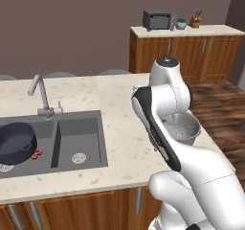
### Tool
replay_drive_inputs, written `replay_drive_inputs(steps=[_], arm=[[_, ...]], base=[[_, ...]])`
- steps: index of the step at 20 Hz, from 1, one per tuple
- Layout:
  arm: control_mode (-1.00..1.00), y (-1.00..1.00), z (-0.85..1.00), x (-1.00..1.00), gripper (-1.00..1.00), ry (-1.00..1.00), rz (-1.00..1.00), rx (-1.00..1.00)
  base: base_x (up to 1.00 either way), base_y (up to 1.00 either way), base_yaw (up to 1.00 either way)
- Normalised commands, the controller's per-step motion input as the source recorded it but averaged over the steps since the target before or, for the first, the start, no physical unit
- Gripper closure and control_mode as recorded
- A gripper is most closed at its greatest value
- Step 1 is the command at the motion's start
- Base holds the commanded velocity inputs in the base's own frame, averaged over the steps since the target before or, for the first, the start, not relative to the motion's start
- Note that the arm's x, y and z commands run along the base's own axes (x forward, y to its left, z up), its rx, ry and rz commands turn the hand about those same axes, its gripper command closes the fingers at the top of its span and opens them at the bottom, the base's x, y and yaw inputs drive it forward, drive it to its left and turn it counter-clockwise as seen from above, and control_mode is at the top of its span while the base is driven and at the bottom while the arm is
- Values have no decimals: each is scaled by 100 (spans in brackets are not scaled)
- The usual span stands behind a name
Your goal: Pick the pot and colander and place them in the sink. Then turn on the water.
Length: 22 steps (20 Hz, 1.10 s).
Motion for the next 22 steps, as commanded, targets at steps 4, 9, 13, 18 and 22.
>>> replay_drive_inputs(steps=[4,9,13,18,22], arm=[[-100,-5,0,2,-100,18,3,-10],[-100,-33,-1,0,-100,9,12,-4],[-100,-49,-13,0,-100,6,17,0],[-100,-27,-49,0,-100,1,27,0],[-100,0,-39,0,-100,0,42,0]], base=[[0,0,0],[0,0,0],[0,0,0],[0,0,0],[0,0,0]])
